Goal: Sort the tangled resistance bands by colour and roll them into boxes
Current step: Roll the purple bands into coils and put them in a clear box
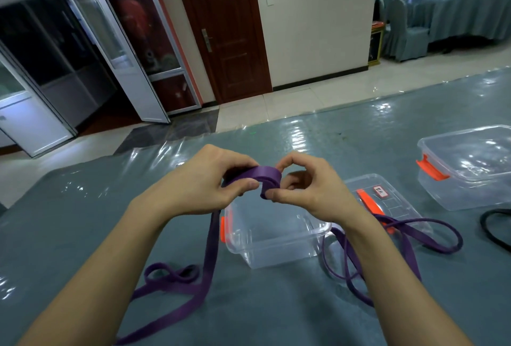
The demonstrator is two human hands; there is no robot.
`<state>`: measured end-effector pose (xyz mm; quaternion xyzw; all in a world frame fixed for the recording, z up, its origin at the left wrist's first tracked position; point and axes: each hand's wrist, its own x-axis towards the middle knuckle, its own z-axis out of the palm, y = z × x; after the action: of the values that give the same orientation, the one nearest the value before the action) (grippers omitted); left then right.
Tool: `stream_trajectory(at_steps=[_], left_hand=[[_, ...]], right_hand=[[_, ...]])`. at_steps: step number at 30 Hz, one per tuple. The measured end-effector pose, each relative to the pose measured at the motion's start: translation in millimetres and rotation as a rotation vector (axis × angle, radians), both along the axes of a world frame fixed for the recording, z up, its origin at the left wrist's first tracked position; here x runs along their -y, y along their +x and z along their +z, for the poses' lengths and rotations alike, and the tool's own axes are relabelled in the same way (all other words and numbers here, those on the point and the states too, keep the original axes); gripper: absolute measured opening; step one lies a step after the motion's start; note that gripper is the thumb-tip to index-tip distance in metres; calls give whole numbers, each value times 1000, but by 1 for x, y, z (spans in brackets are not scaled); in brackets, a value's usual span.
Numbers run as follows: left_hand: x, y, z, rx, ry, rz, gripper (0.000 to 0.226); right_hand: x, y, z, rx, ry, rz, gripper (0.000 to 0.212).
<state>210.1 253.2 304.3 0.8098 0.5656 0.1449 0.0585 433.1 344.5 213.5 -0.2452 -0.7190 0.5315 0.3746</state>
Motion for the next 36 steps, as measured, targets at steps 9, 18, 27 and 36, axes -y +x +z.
stream_trajectory(at_steps=[9, 18, 27, 36], left_hand=[[-22, 1, -1, -170, 44, -6, 26], [-35, -6, -13, 176, 40, 24, 42], [-40, 15, -37, 873, 22, 110, 35], [-17, 15, -38, 756, 59, 160, 29]], right_hand=[[-15, -2, -6, 3, 47, -78, 31], [-20, -6, -11, -384, -174, -58, 28], [-13, -28, -16, -734, -453, 67, 29], [1, -5, -19, -206, -137, -104, 29]])
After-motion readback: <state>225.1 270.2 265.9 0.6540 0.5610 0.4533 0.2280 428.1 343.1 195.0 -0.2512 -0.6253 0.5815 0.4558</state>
